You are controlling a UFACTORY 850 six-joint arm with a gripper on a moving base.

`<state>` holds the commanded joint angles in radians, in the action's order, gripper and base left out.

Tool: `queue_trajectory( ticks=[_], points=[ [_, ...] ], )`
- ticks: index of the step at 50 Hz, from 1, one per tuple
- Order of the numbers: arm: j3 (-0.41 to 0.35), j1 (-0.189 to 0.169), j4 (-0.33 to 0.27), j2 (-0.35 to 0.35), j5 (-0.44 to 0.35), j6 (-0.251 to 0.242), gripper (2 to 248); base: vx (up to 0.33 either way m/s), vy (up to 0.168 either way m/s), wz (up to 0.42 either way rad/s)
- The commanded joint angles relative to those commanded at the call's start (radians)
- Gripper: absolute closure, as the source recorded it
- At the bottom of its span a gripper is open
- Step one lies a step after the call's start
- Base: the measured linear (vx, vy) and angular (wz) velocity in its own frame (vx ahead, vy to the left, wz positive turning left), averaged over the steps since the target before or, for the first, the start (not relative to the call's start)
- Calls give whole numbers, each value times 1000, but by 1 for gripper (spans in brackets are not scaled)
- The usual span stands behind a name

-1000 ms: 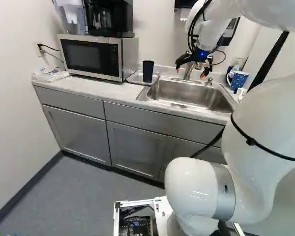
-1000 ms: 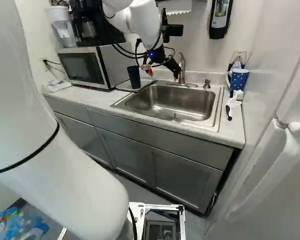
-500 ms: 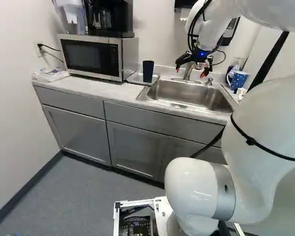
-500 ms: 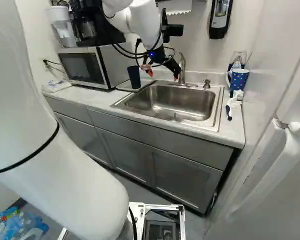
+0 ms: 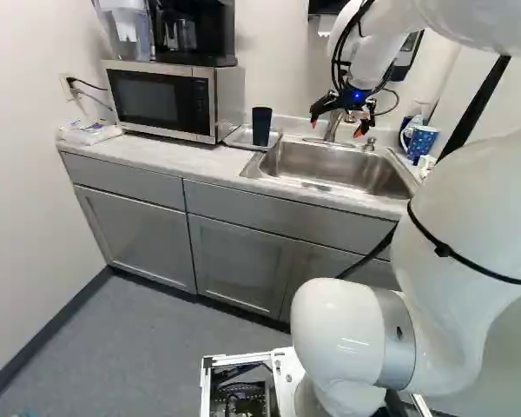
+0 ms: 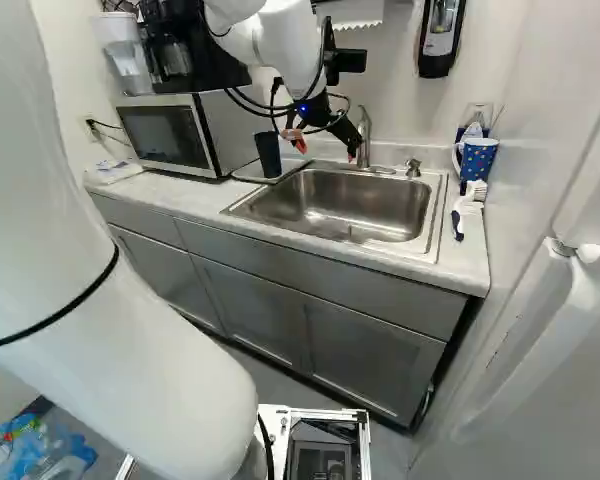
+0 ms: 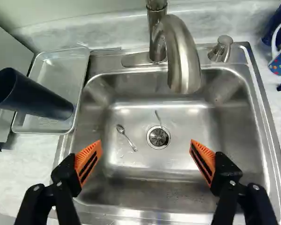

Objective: Rinse the cup and place it in the tray

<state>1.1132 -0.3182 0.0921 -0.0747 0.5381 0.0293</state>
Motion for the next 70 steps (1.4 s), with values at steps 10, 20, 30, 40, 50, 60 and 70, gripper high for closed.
queue_trajectory(
  ticks=[10,20,30,40,50,60,70],
  points=[
    [0,0,0,0,0,0,3,-98,14,12],
    [0,0,0,0,0,0,3,-130,35,-4],
    [0,0,0,0,0,0,3,-140,32,-8],
    [0,0,0,0,0,0,3,-156,57,-6],
    [0,0,0,0,0,0,3,-153,68,-10],
    [0,0,0,0,0,0,3,-146,38,-177],
    [0,0,0,0,0,0,3,-139,9,-275]
  ],
)
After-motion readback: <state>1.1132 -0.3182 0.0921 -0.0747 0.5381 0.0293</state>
